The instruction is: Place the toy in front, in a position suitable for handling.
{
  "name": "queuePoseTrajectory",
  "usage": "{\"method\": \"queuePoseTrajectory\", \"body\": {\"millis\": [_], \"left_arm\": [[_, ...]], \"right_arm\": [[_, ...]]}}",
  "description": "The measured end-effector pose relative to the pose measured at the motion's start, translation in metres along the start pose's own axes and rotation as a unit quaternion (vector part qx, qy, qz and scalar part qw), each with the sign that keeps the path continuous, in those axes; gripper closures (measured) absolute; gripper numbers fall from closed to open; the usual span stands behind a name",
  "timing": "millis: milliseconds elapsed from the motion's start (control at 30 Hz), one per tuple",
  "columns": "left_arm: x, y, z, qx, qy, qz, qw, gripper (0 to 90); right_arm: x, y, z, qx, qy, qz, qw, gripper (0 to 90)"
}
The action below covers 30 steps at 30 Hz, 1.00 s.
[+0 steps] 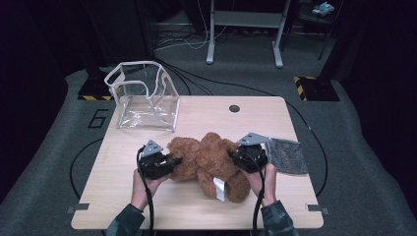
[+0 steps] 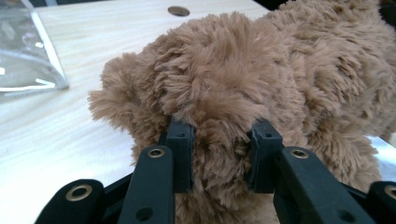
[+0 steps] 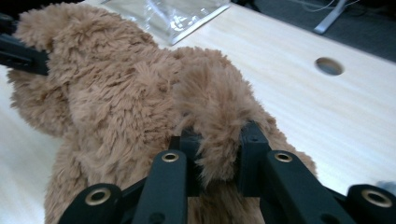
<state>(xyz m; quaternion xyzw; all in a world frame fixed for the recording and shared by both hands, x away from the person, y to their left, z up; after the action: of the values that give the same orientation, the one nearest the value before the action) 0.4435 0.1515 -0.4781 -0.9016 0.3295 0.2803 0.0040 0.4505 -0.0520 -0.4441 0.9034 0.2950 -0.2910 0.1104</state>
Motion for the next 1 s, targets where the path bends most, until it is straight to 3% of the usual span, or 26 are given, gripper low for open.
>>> {"method": "queuePoseTrajectory", "body": {"millis": [233, 467, 767, 1000], "left_arm": [[0.014, 0.001, -0.019, 0.0, 0.015, -0.009, 0.9998, 68.0], [0.029, 0.001, -0.03, 0.008, 0.016, -0.02, 0.9996, 68.0], [0.047, 0.0, -0.031, 0.004, 0.007, -0.026, 0.9996, 67.9], [0.054, -0.005, -0.028, 0.009, -0.001, -0.035, 0.9993, 67.9]], "right_arm": [[-0.001, 0.021, -0.017, -0.007, 0.004, 0.024, 0.9997, 76.7], [0.006, 0.039, -0.02, -0.004, -0.006, 0.041, 0.9991, 76.7], [0.021, 0.058, -0.012, 0.017, -0.023, 0.046, 0.9985, 76.6], [0.028, 0.061, -0.009, 0.029, -0.025, 0.05, 0.998, 76.5]]}}
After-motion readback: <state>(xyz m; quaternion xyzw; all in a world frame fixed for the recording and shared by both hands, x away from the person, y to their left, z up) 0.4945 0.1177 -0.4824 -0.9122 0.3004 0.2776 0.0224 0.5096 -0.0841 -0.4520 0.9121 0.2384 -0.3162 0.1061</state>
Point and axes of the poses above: each handheld gripper's, and its own axes: x roughly forward along the jaws, z roughly out of its underside, y roughly to its right, the point moved 10 cm from there along x, roughly forward along the jaws
